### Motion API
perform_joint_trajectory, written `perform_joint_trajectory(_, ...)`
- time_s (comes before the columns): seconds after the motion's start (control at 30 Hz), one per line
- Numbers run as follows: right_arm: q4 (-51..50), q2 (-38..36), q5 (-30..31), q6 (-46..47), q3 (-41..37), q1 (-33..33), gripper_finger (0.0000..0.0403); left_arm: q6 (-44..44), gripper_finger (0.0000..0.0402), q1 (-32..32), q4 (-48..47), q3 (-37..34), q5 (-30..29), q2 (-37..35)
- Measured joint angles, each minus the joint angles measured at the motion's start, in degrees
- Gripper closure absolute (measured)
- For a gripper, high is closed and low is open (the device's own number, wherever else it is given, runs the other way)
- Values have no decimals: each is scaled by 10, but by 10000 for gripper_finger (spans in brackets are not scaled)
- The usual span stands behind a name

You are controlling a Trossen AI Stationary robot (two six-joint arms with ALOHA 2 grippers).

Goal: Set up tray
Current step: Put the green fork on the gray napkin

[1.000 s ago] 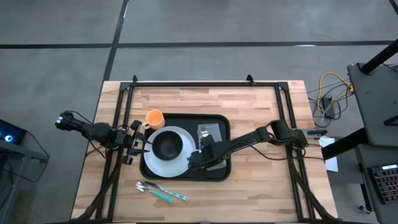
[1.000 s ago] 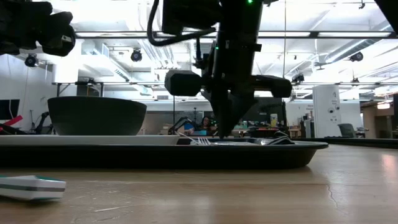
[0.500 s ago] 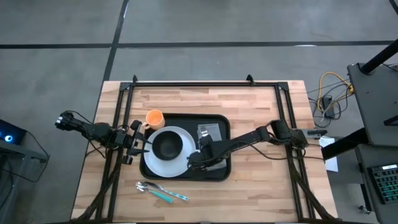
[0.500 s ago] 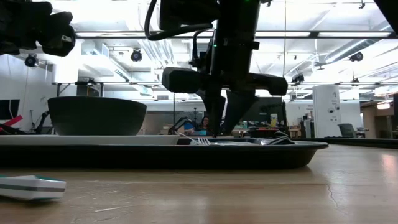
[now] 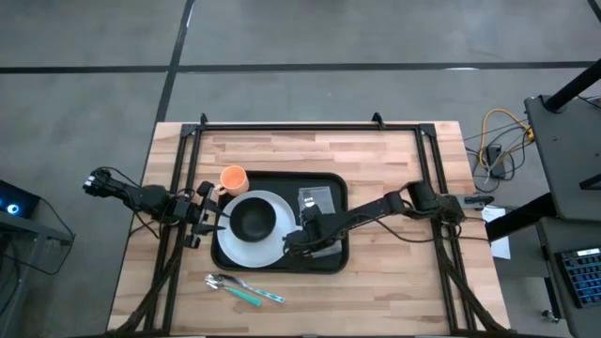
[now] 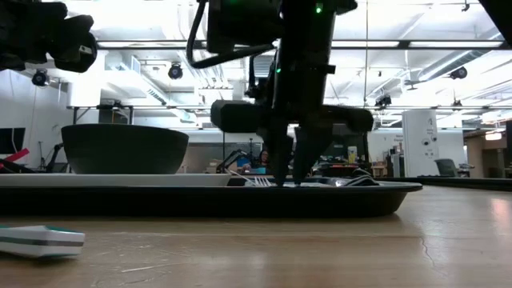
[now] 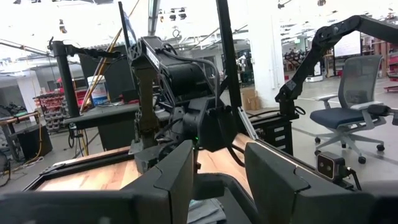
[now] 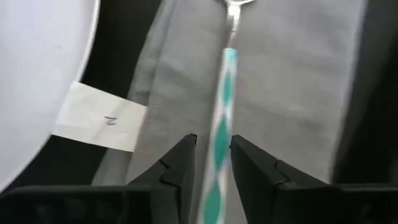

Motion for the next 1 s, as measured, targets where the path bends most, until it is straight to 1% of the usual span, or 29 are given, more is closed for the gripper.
perform_joint_trajectory(0.2,10,2,-2,6,-11,0,327,0,275,0,0,0,0,0)
perform_joint_trajectory(0.53,11,2,-19,2,-13,0,382,0,275,0,0,0,0,0)
perform_joint_trajectory(0.8,7,2,-23,2,3,-1,382,0,275,0,0,0,0,0)
perform_joint_trajectory(1.0,-5,-5,-14,23,5,-1,382,0,275,0,0,0,0,0)
